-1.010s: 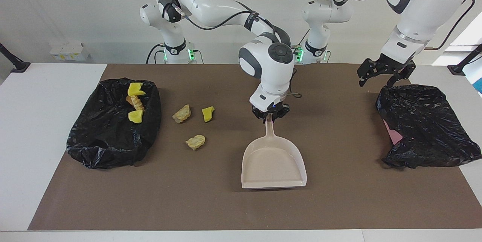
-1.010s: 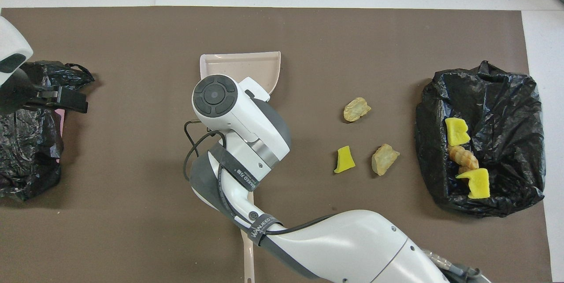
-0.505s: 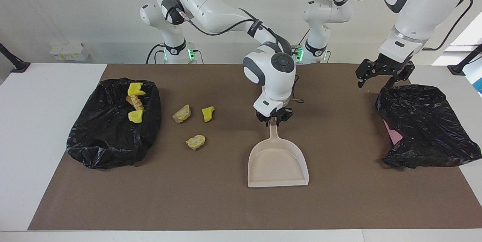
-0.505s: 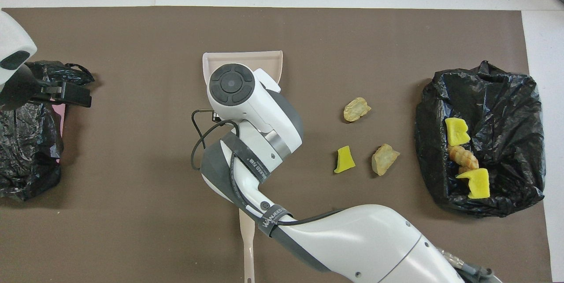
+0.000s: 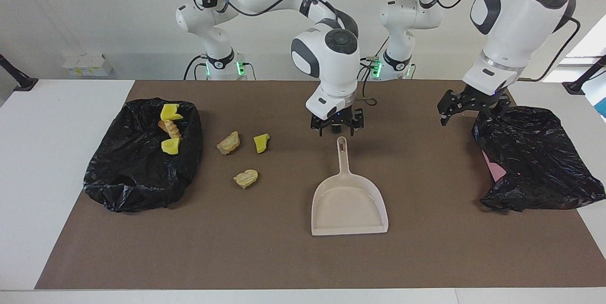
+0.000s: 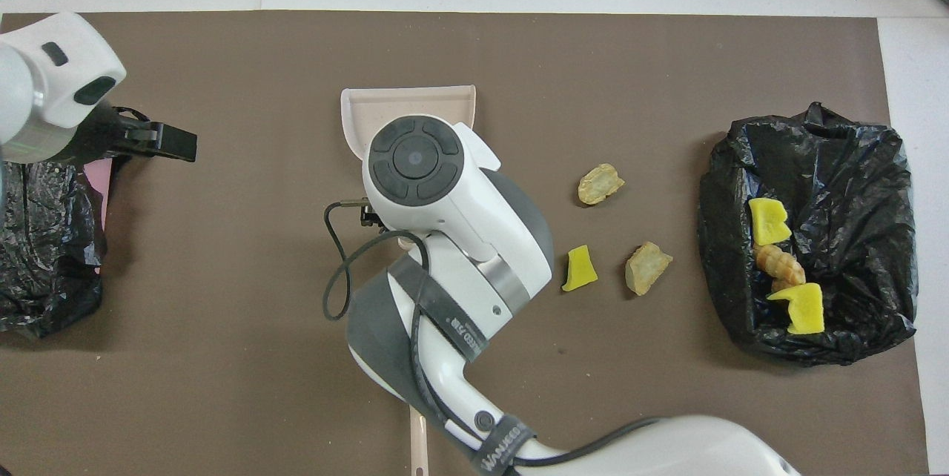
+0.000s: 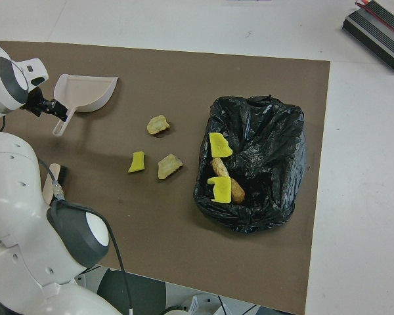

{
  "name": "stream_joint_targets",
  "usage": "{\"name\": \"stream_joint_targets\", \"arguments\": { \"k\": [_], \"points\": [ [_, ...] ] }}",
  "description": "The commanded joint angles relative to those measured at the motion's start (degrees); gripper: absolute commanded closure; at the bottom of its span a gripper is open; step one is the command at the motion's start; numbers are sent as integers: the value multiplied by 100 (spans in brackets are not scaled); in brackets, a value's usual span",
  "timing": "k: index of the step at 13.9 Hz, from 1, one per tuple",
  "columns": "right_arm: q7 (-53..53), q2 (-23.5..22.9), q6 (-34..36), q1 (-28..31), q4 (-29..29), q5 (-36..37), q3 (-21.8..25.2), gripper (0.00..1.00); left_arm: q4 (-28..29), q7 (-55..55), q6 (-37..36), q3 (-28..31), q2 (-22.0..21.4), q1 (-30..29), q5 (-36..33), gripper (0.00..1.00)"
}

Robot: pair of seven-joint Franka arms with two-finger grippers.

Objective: Sweep and dump trash in bin

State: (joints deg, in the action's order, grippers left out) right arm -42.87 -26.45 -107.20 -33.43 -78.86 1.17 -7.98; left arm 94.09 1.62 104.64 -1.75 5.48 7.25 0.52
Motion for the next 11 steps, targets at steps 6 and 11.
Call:
{"name": "stream_joint_targets", "arguments": {
  "k": [6,11],
  "points": [
    [-292,2090,-1029,-874,-3395,-890,-10,0,180,-1144,891,52,892,1234,-69,0],
    [-705,2022,-2225,-1604,-4400,-926,-10,0,391,-1963,1506,52,1218,1858,-78,0]
  ]
}}
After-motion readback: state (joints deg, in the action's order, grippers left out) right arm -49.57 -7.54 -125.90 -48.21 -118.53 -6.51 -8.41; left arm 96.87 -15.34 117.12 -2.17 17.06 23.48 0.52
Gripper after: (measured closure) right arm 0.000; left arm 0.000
